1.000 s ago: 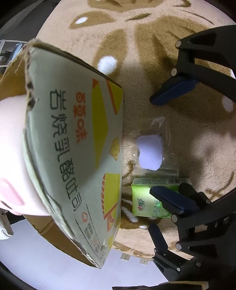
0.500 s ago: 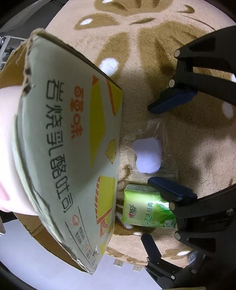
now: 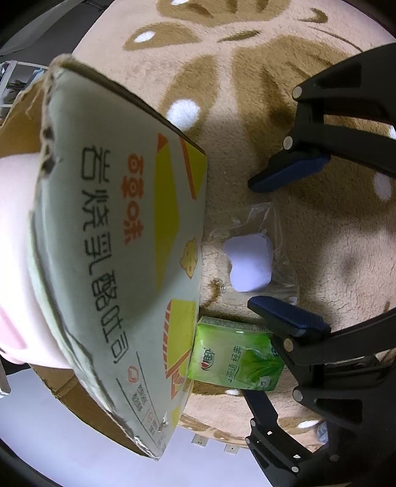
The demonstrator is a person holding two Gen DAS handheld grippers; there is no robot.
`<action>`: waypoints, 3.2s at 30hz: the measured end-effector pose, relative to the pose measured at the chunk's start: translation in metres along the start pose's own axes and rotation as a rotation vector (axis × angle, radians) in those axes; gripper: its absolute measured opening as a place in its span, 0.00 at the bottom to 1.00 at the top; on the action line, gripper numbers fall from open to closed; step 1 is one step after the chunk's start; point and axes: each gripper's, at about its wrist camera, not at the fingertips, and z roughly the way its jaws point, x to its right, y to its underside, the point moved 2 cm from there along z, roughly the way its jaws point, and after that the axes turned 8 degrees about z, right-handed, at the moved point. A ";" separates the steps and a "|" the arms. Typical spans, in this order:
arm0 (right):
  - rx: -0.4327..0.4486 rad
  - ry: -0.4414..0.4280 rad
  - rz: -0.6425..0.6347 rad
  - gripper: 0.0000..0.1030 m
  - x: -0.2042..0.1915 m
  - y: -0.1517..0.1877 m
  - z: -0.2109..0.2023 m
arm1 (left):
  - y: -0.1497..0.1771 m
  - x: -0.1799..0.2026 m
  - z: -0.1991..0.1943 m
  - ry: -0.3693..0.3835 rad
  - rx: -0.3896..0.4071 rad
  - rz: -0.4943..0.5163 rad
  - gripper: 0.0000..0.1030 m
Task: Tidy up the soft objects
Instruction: 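Close left tool on green tissue pack while right tool grips clear bag, then lift tissue pack and clear bag and carry both over the box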
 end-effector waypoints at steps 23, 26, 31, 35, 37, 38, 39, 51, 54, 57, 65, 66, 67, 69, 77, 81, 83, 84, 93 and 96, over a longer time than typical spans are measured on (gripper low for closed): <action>0.049 0.071 -0.102 0.92 -0.028 0.014 0.001 | 0.023 -0.076 -0.011 -0.062 -0.081 -0.253 0.49; 0.054 0.082 -0.115 0.97 -0.039 0.019 0.006 | 0.023 -0.081 -0.010 -0.061 -0.082 -0.257 0.49; 0.068 0.100 -0.132 1.00 -0.045 0.023 0.014 | 0.019 -0.089 -0.008 -0.071 -0.081 -0.273 0.49; 0.089 0.148 -0.136 0.93 -0.056 0.027 0.016 | 0.017 -0.095 -0.010 -0.079 -0.076 -0.269 0.49; 0.100 0.160 -0.133 0.84 -0.045 0.026 0.014 | 0.015 -0.095 -0.011 -0.085 -0.076 -0.265 0.49; 0.107 0.163 -0.125 0.79 -0.044 0.026 0.011 | 0.014 -0.093 -0.011 -0.087 -0.075 -0.264 0.49; 0.107 0.157 -0.123 0.79 -0.040 0.026 0.009 | 0.015 -0.094 -0.011 -0.088 -0.073 -0.263 0.49; 0.134 0.169 -0.151 0.78 -0.040 0.035 -0.011 | 0.015 -0.073 -0.027 -0.077 -0.032 -0.242 0.48; 0.142 0.151 -0.129 0.78 -0.035 0.036 -0.022 | 0.015 -0.069 -0.035 -0.072 -0.012 -0.234 0.48; 0.168 0.135 -0.116 0.78 -0.029 0.037 -0.037 | 0.015 -0.063 -0.045 -0.087 0.014 -0.217 0.48; 0.300 0.039 -0.075 0.78 -0.018 0.043 -0.099 | 0.017 -0.049 -0.090 -0.108 0.164 -0.204 0.48; 0.318 0.024 -0.071 0.78 -0.017 0.044 -0.108 | 0.017 -0.049 -0.094 -0.112 0.183 -0.203 0.48; 0.337 0.016 -0.066 0.78 -0.014 0.044 -0.116 | 0.018 -0.048 -0.100 -0.117 0.206 -0.201 0.48; 0.379 -0.008 -0.058 0.78 -0.007 0.039 -0.133 | 0.018 -0.047 -0.111 -0.129 0.248 -0.196 0.47; 0.510 -0.071 -0.055 0.78 -0.020 0.028 -0.152 | 0.013 -0.049 -0.134 -0.126 0.358 -0.172 0.43; 0.532 -0.090 -0.046 0.78 -0.019 0.025 -0.156 | 0.012 -0.046 -0.129 -0.133 0.349 -0.160 0.42; 0.533 -0.091 -0.044 0.78 -0.019 0.026 -0.155 | 0.012 -0.044 -0.129 -0.130 0.357 -0.152 0.41; 0.534 -0.091 -0.045 0.78 -0.019 0.025 -0.155 | 0.012 -0.044 -0.130 -0.124 0.364 -0.146 0.40; 0.551 -0.103 -0.049 0.78 -0.025 0.027 -0.155 | 0.012 -0.041 -0.138 -0.124 0.409 -0.145 0.38; 0.571 -0.110 -0.056 0.78 -0.027 0.028 -0.159 | 0.012 -0.040 -0.147 -0.132 0.451 -0.139 0.38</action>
